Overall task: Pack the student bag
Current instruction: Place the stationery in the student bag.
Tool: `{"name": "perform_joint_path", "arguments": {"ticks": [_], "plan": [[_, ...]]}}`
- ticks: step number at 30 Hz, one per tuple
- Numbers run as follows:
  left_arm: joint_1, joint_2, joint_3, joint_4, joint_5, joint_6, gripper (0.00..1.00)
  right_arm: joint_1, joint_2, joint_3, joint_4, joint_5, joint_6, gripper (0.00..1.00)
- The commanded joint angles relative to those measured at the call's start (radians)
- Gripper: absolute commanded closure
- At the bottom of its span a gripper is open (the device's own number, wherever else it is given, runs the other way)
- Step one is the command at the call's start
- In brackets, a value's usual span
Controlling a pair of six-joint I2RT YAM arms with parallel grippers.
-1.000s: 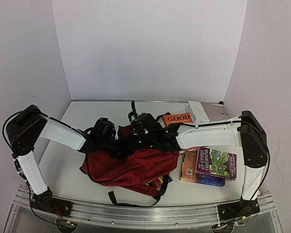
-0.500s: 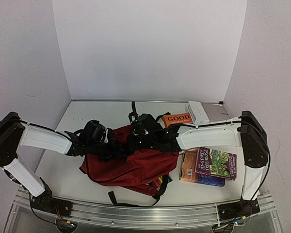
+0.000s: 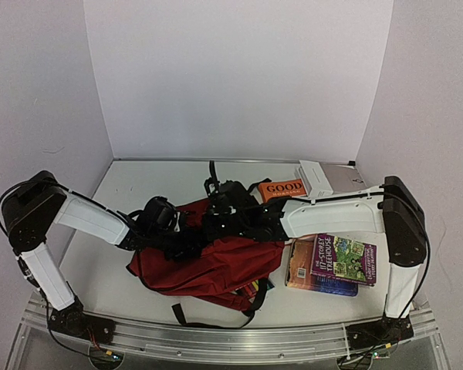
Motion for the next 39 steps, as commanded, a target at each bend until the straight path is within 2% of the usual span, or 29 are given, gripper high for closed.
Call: {"name": "perform_joint_path", "arguments": {"ticks": [1,6,9,14,18,25,30,35,39], "plan": [[-0.006,0.050,0.069,0.126,0.067,0.026,0.55,0.003,-0.058,0.017,0.055,0.019,0.003,1.00],[-0.012,0.084,0.103,0.222,0.128,0.052,0.70,0.001,-0.050,0.019,0.055,0.017,0.005,1.00],[-0.020,0.087,0.123,0.252,0.143,0.063,0.74,0.001,-0.049,0.016,0.055,0.014,0.006,1.00],[-0.047,0.083,0.134,0.326,0.175,0.089,0.75,-0.010,-0.045,0.005,0.055,-0.001,0.008,1.00],[-0.057,0.105,0.166,0.325,0.185,0.109,0.76,-0.013,-0.044,-0.001,0.088,-0.022,0.014,1.00],[-0.057,0.155,0.222,0.324,0.132,0.134,0.75,-0.014,-0.051,-0.015,0.112,-0.049,0.025,1.00],[-0.056,0.180,0.230,0.312,0.076,0.135,0.68,-0.015,-0.068,-0.042,0.112,-0.005,0.031,1.00],[-0.055,0.094,0.161,0.240,-0.001,0.132,0.51,-0.032,-0.093,-0.100,0.114,0.046,0.071,1.00],[-0.055,-0.029,0.123,0.083,-0.055,0.153,0.37,-0.047,-0.103,-0.132,0.122,0.042,0.090,1.00]]}}
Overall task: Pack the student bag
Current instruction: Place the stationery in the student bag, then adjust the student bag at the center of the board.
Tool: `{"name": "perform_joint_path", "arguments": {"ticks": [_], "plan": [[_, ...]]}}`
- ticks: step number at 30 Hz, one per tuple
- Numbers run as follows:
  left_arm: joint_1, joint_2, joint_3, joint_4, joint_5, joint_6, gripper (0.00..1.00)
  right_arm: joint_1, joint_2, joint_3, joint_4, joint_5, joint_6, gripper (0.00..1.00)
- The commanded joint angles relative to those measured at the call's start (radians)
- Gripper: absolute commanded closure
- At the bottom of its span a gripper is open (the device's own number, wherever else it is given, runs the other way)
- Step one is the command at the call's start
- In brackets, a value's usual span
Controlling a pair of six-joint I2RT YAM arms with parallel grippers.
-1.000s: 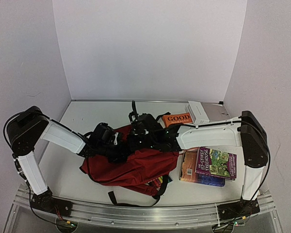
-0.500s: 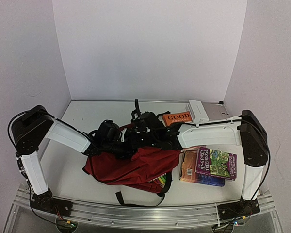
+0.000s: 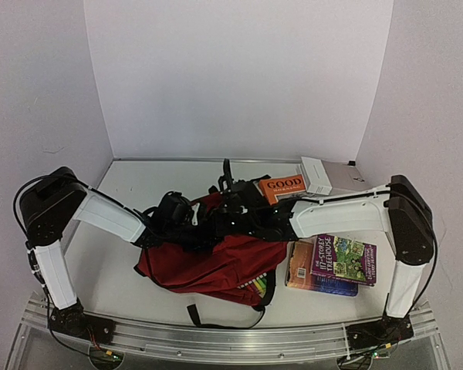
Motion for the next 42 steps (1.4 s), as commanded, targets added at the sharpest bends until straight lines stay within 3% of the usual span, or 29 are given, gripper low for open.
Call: {"name": "perform_joint_path", "arguments": {"ticks": [1,8,15,22,29,37,40,42], "plan": [[-0.005,-0.202,-0.020,-0.127,-0.095,0.037,0.34,-0.015,-0.055,-0.035,0.043,0.005,0.038,1.00],[-0.002,-0.412,-0.014,-0.540,-0.233,0.051,0.17,-0.027,-0.066,-0.077,0.060,-0.011,0.055,1.00],[0.034,-0.530,-0.021,-0.926,-0.398,-0.069,0.07,-0.030,-0.074,-0.096,0.063,-0.023,0.060,1.00],[0.052,-0.552,-0.082,-0.976,-0.418,-0.156,0.04,-0.032,-0.066,-0.082,0.062,-0.040,0.058,1.00],[0.052,-0.495,-0.043,-1.103,-0.508,-0.190,0.03,-0.031,-0.067,-0.070,0.061,-0.047,0.051,1.00],[0.054,-0.575,-0.063,-1.117,-0.525,-0.197,0.02,-0.031,-0.063,-0.068,0.061,-0.050,0.047,1.00],[0.056,-0.583,-0.089,-1.086,-0.499,-0.195,0.05,-0.032,-0.063,-0.068,0.061,-0.054,0.047,1.00],[0.061,-0.586,-0.121,-1.021,-0.462,-0.190,0.14,-0.031,-0.065,-0.068,0.061,-0.054,0.046,1.00]]}}
